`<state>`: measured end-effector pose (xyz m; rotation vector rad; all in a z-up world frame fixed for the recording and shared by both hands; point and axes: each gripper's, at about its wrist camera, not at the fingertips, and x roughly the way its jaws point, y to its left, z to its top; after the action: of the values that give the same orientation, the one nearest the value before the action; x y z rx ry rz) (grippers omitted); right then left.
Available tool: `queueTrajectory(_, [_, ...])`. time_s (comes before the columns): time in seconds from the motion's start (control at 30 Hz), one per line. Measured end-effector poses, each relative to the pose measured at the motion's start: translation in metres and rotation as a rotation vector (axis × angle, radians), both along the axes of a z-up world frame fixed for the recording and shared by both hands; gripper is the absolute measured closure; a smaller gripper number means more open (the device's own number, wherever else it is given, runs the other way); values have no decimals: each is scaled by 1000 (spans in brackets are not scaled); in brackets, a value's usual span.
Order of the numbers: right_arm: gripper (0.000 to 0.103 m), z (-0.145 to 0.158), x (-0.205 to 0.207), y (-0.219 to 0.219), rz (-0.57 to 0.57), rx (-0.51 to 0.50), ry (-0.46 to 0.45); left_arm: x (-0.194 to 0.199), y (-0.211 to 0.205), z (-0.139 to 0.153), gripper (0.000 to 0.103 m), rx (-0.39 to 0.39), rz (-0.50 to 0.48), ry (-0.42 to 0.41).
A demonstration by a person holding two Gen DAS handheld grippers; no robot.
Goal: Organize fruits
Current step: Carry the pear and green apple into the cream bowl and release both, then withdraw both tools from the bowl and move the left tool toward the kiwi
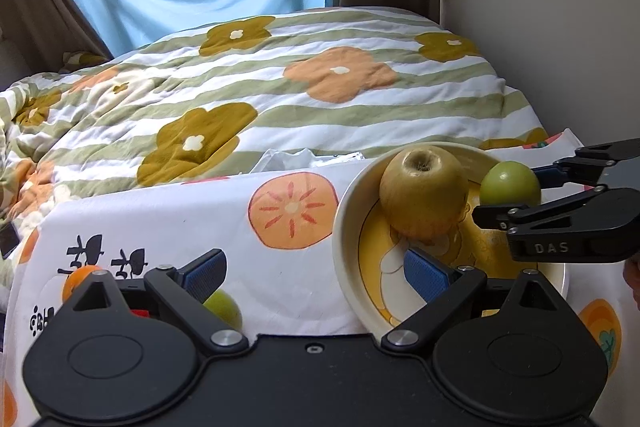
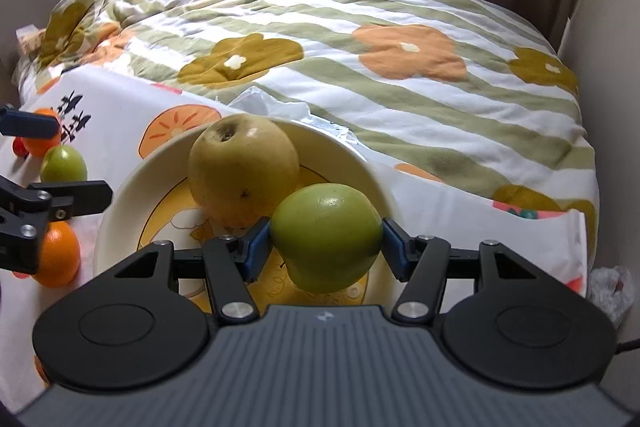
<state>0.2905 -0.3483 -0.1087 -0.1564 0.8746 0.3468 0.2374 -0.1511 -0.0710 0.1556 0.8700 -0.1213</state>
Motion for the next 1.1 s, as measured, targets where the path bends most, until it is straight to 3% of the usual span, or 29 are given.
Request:
queueTrajectory(0.07, [30, -2, -2, 3, 5, -22, -15, -3, 1, 1, 5, 3, 3, -5])
queueTrajectory(0.13, [22, 2, -8, 5, 11, -52, -60, -5, 3, 3, 5, 1, 8, -9])
queueTrajectory(0.2, [0, 6, -14, 4, -5, -84, -104, -8, 4, 5, 5, 1, 21, -16])
queueTrajectory(0.57, [0, 32, -33, -22, -92, 31, -53, -35, 8, 28, 5, -2, 83, -57])
queueTrajectory(1.1, [0, 103, -110, -29, -217, 101, -38, -123, 39, 84, 5, -57, 175, -159])
